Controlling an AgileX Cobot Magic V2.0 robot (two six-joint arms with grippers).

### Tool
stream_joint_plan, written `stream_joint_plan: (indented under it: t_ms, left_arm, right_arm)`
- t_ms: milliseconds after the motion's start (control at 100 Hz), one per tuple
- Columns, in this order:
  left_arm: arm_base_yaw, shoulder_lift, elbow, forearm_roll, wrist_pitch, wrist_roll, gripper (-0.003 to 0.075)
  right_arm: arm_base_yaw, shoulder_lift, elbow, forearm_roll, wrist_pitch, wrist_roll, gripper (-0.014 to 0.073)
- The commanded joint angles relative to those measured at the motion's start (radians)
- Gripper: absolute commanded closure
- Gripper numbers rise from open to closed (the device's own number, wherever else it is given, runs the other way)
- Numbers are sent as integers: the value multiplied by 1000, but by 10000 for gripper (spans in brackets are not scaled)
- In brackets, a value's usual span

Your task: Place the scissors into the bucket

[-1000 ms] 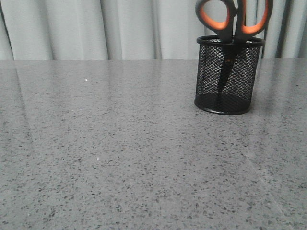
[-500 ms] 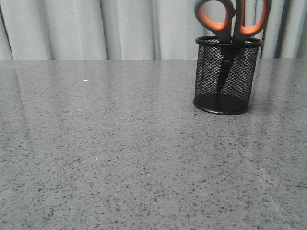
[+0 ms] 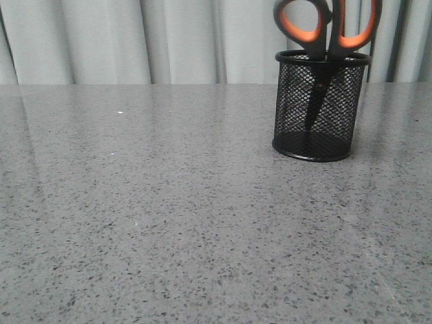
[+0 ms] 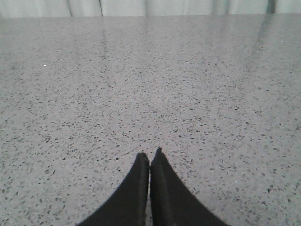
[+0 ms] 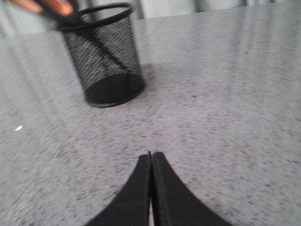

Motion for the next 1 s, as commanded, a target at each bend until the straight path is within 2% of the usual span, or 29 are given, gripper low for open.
stream_joint_plan:
  t_ms: [0, 140, 220, 280, 990]
  left_arm:
    - [3, -25, 28, -10, -73, 0, 741]
    - [3, -25, 28, -10, -71, 0, 741]
    - [3, -25, 28, -10, -71, 0, 741]
    - [3, -25, 28, -10, -71, 0, 741]
    - [3, -25, 28, -10, -71, 0, 741]
  right_arm:
    - [-60, 7, 16, 25, -62, 1, 659]
    - [-127, -28, 16, -46, 107, 1, 659]
    - [-138, -70, 18, -55, 127, -1, 659]
    - [-138, -112, 18, -71, 130, -12, 659]
    - [-138, -107, 18, -73, 130, -12, 659]
